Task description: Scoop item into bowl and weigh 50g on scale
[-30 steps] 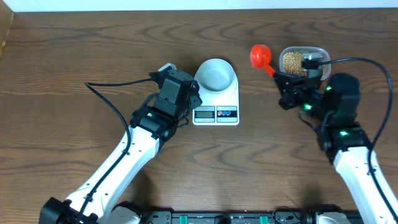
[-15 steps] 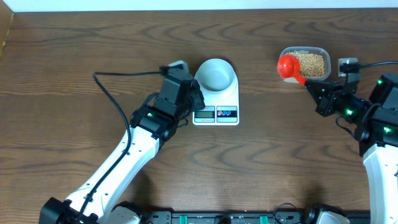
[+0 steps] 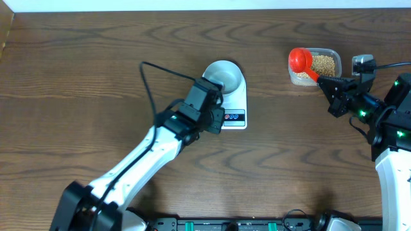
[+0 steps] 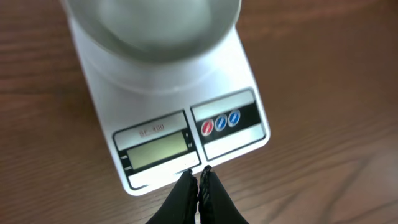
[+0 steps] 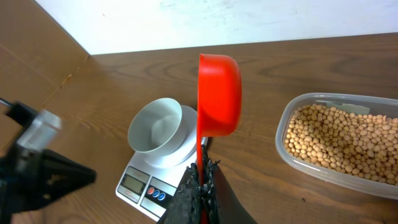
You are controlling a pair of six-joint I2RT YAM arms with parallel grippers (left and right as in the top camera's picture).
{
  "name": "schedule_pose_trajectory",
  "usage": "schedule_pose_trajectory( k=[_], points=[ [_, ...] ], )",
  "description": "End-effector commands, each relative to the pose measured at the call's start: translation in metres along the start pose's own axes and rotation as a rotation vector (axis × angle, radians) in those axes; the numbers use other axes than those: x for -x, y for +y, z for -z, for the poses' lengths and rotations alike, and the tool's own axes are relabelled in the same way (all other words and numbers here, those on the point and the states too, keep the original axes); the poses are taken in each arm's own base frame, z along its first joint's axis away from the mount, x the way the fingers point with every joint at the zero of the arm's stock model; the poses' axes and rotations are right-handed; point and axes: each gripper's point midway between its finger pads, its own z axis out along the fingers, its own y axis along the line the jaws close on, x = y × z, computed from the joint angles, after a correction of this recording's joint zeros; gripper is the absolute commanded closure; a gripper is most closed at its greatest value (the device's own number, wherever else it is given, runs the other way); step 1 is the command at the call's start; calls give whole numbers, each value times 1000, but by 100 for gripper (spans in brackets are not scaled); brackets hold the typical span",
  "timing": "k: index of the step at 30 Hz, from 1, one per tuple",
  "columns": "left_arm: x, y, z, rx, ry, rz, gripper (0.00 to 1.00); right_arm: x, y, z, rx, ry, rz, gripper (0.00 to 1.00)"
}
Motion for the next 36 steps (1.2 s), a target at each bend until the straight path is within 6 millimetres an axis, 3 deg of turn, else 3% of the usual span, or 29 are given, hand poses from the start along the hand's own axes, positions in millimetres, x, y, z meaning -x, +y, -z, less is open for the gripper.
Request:
schedule_pose_trajectory(
  k=[1,5,24,36],
  points=[
    [-17,-7,-15,-9,62,-118,93,11,2,1,12,-19,39,99],
    [-23,-3,-27,7,87,-124,93,10,0,0,12,-16,34,99],
    [-4,-13,-54,-42,7,-128,93,7,-6,-5,11,-9,25,99],
    [-12,-14,-69,-63,35,-126,93,7,-6,-5,9,-9,25,99]
  ],
)
